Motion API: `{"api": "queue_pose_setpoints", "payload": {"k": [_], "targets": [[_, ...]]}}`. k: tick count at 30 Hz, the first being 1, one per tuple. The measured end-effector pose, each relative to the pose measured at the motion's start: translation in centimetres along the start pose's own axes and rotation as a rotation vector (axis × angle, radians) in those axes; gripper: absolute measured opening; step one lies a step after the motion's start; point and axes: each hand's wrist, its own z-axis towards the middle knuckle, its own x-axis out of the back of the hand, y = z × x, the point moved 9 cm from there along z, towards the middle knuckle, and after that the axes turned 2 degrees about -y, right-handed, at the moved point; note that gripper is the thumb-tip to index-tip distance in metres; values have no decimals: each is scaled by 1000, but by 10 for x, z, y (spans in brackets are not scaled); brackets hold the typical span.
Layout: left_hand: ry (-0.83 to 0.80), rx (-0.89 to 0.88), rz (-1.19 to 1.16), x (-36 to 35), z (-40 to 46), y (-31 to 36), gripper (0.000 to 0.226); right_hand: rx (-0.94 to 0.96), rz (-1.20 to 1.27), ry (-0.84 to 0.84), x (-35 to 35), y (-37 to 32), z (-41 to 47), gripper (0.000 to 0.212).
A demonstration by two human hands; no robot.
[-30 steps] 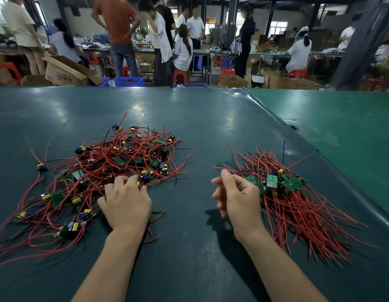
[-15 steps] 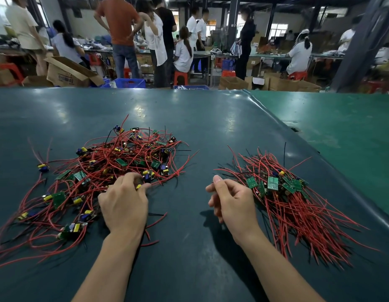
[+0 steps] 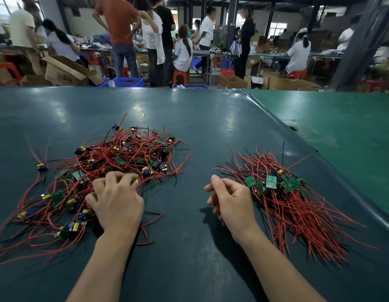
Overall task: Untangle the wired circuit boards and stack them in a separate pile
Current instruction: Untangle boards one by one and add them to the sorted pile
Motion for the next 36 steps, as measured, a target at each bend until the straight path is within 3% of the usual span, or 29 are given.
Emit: {"api": "queue_pose_setpoints", "payload": {"k": [5, 7, 11, 16, 20, 28, 33, 36], "targets": [[283, -44, -224, 30, -4, 6, 8, -13, -5, 6, 0, 2, 1, 36], [179, -118, -233, 22, -1, 11, 7, -15, -9, 0, -1, 2, 1, 36], [-177, -199, -9, -18, -7, 23, 21, -25, -14, -15, -2, 4, 1, 36], [-319, -206, -167, -20, -6, 23, 30, -27, -11, -16, -3, 4, 2, 36], [-356, -260, -99, -24, -10, 25, 32, -25, -13, -21, -3, 2, 1, 36], [-239, -201, -166, -16, -3, 18, 26, -17, -8, -14, -2, 1, 1, 35], [202, -239, -324, 32, -6, 21, 21, -29, -8, -6, -2, 3, 2, 35], [367, -237, -436, 46, -12, 18, 24, -20, -30, -8, -2, 3, 2, 35]]}}
